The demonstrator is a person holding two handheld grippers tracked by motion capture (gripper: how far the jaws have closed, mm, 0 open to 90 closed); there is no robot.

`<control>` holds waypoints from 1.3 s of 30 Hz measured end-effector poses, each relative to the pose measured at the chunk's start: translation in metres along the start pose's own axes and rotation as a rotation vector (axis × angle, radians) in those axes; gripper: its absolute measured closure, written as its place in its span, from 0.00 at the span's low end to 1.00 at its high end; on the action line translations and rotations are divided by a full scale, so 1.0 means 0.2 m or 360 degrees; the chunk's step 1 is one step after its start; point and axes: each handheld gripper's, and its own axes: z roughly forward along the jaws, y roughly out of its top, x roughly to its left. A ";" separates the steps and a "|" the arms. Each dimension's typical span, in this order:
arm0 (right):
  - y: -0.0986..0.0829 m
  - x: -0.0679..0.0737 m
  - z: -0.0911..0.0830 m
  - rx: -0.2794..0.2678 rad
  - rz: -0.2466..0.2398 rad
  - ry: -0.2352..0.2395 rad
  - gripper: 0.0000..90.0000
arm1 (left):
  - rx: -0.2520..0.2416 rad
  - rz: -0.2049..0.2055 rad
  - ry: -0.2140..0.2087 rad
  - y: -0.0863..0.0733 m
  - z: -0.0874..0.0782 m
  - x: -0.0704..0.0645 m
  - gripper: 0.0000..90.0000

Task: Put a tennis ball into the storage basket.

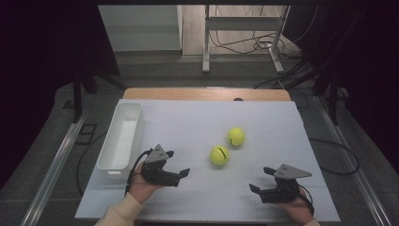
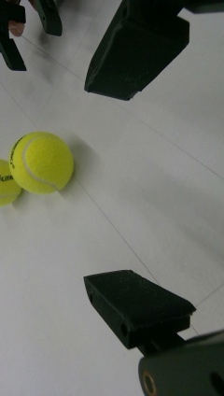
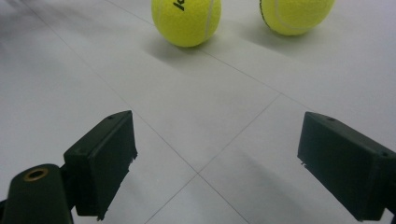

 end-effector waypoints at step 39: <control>0.00 0.00 0.00 0.0010 -0.0015 -0.0001 0.13 | 0.0084 0.0058 -0.0117 0.15 0.25 -0.06 0.11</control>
